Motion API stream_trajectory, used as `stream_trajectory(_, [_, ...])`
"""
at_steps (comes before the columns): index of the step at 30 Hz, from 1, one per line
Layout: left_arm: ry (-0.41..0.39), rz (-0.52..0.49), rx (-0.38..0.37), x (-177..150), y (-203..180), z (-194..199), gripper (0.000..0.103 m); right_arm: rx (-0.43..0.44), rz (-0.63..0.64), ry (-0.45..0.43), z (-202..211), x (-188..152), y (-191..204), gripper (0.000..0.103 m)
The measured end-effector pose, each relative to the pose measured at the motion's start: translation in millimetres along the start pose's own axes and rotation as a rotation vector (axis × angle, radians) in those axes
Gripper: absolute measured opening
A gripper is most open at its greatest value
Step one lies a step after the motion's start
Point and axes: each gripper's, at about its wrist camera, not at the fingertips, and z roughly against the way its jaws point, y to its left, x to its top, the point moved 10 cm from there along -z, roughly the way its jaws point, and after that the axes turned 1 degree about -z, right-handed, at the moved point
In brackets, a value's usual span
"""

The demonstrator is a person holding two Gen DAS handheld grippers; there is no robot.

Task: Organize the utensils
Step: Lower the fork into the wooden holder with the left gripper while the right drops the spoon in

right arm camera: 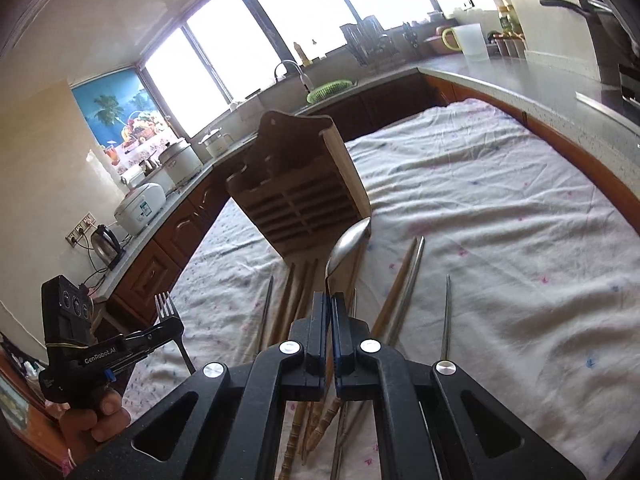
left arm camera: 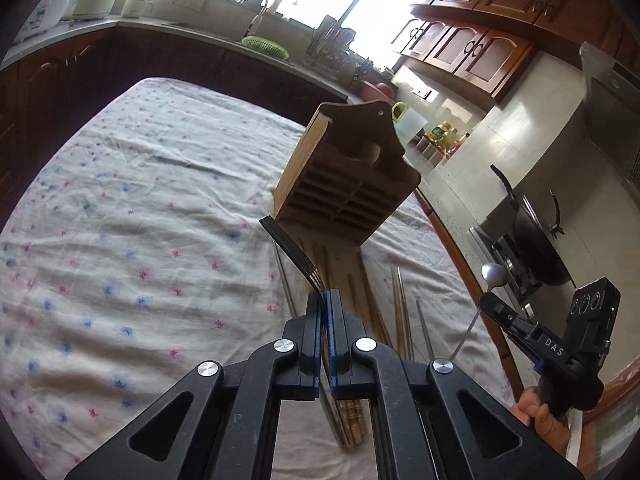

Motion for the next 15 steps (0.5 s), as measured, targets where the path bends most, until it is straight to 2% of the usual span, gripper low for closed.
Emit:
stream_trajectory(8, [-0.088,-0.071,-0.006,33.3,-14.9,28.8,0.0,0.009,0.061,-0.118,5.1,47.5,21.1,0.002])
stream_trajectory(15, [-0.174,-0.125,0.011,84.6,-28.0,25.5,0.001,0.016,0.082,-0.214,-0.1,96.2,32.2,0.002])
